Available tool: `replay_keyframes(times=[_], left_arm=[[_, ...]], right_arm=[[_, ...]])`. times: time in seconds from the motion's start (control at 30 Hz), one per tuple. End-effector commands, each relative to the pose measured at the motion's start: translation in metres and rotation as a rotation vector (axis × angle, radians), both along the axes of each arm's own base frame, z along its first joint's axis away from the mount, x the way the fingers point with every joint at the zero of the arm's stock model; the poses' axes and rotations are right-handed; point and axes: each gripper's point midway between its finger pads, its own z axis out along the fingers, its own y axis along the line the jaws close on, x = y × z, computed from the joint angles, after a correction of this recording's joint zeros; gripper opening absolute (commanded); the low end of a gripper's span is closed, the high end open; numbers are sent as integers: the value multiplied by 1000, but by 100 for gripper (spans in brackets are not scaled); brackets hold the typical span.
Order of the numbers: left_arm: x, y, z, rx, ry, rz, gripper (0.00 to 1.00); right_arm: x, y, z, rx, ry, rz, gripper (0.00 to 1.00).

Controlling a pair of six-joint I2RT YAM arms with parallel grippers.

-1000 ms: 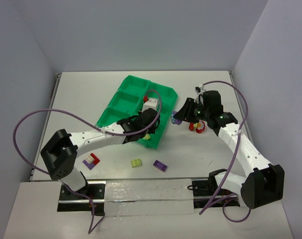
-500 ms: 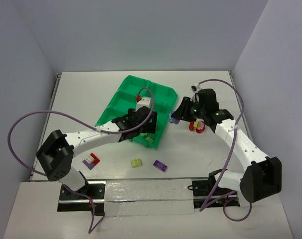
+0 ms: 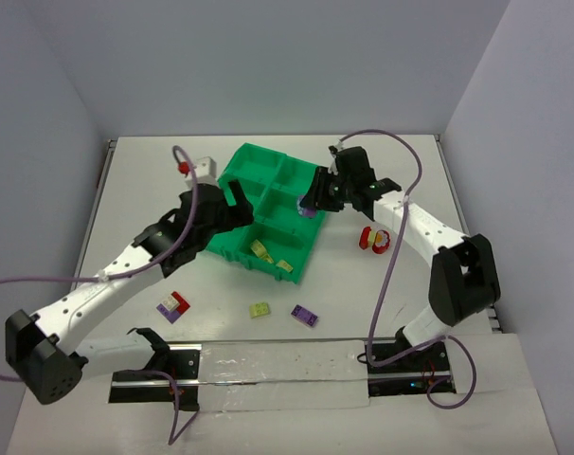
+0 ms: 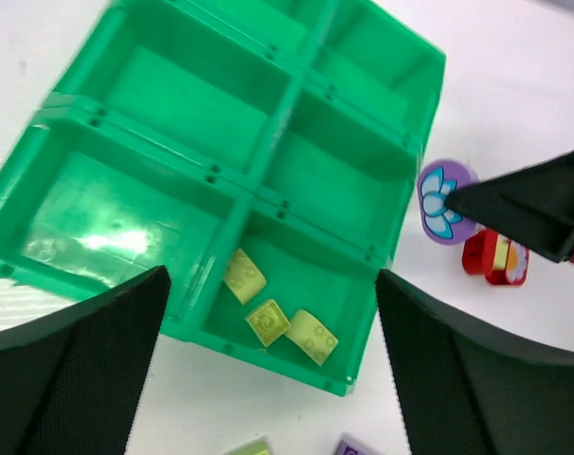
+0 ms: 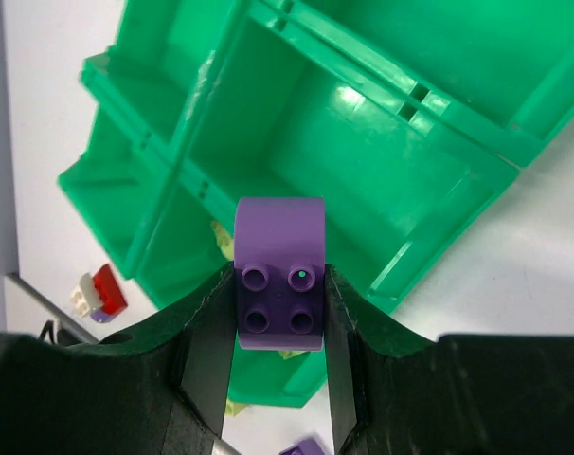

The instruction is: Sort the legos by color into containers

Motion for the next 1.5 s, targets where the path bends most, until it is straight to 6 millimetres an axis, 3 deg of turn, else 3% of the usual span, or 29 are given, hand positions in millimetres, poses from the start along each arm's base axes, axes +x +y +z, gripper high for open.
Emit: replay_keyframes(times=[0.0, 0.07, 0.13, 0.17, 0.27, 0.33, 0.53, 0.7, 0.9, 0.97, 1.23, 1.47], left_arm=[[-8, 28, -1, -70, 15, 82, 99], [-11, 36, -4, -60, 20, 100, 99], [-13, 40, -6, -43, 32, 104, 99], [-13, 40, -7, -44, 35, 100, 99], [-15, 43, -11, -28, 54, 107, 99], [-15, 43, -13, -27, 64, 112, 99], [-30, 27, -32, 12, 117, -34, 98], [-84, -22, -59, 63, 153, -345, 94], [-128, -58, -96, 142, 226, -557, 93], [-137, -67, -119, 225, 274, -597, 94], [-145, -74, -160, 404, 366, -564, 94], [-147, -63, -176, 393, 393, -486, 96]], right_arm=[[30, 12, 13, 2, -64, -11, 19], [37, 15, 9, -14, -61, -8, 25], [45, 19, 7, -33, -63, -4, 46], [43, 19, 5, -37, -55, 1, 46], [44, 26, 7, -41, -54, 25, 71], [43, 27, 14, -45, -71, 27, 79], [35, 17, 33, -55, -111, 5, 81], [13, -5, 46, -56, -160, -47, 81], [-13, -39, 45, -44, -171, -131, 81], [-21, -56, 48, -41, -188, -169, 82], [-28, -80, 68, -50, -229, -213, 83], [-30, -77, 64, -40, -218, -195, 83]])
